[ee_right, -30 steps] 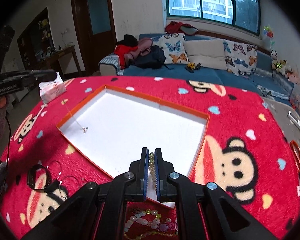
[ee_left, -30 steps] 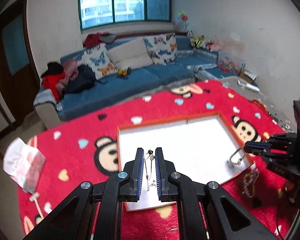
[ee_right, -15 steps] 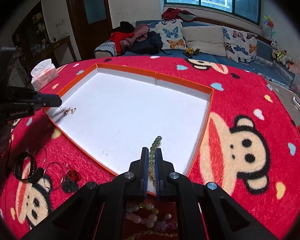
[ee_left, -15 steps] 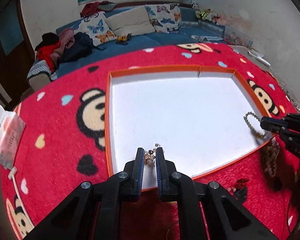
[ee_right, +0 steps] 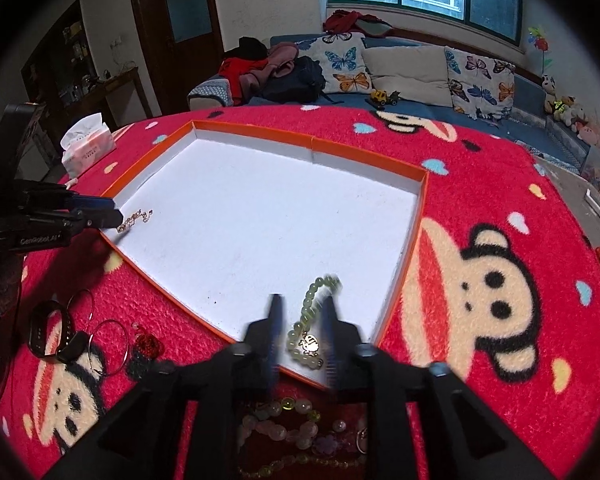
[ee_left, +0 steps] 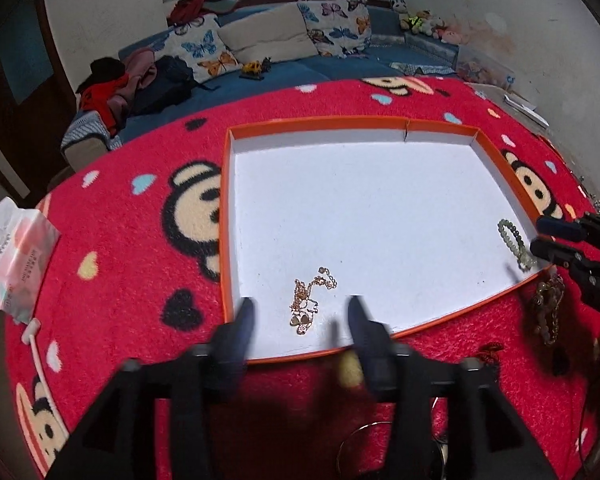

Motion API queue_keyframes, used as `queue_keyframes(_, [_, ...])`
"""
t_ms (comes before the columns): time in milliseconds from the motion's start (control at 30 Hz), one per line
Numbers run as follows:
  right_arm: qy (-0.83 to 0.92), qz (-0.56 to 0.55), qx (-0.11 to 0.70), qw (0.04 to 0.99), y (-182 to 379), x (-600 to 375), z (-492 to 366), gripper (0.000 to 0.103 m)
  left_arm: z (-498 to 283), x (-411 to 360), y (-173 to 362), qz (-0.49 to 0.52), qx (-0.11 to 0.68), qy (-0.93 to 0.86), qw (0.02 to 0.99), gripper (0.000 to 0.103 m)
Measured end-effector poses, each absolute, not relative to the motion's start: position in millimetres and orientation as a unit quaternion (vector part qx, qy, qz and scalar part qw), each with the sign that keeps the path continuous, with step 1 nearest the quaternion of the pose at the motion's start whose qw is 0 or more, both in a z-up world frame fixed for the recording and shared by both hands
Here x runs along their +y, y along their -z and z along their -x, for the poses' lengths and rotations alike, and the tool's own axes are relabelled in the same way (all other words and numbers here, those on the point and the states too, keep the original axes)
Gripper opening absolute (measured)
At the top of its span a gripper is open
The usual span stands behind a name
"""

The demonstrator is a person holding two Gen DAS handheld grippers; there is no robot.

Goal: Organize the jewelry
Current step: 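Lift both open grippers away from the tray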

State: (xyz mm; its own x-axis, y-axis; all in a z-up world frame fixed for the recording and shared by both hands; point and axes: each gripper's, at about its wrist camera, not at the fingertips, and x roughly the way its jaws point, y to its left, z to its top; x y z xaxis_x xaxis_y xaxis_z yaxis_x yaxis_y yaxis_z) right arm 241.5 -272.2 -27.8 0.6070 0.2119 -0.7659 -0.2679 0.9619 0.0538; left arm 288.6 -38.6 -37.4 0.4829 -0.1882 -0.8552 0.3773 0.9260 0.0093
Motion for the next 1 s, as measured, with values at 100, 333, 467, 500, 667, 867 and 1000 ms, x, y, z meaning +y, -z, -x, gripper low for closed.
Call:
queue_keyframes(100, [-0.131,0.036,0.416,0.899,24,-272,-239,0.048,-283,-40,31,-0.101,0.477,0.166,0.857,0.056])
queue_keyframes(333, [-0.135,0.041,0.407,0.902,12,-272,-225,0.053,-247,-35,11,-0.102,0.469,0.178,0.859,0.056])
queue_keyframes(467, [-0.141,0.037,0.399,0.905,7,-274,-208,0.056,-209,-31,4,-0.118,0.465,0.190,0.856,0.058])
queue_keyframes(500, [-0.141,0.033,0.398,0.906,6,-275,-203,0.056,-201,-31,5,-0.120,0.466,0.193,0.855,0.061])
queue_keyframes(667, [-0.152,0.013,0.396,0.906,3,-280,-183,0.056,-148,-29,12,-0.151,0.468,0.211,0.845,0.072])
queue_keyframes(867, [-0.154,0.009,0.401,0.903,8,-282,-161,0.058,-124,-28,35,-0.168,0.482,0.223,0.830,0.077])
queue_keyframes(1000, [-0.154,0.018,0.414,0.897,17,-285,-147,0.058,-126,-24,49,-0.170,0.489,0.222,0.826,0.077])
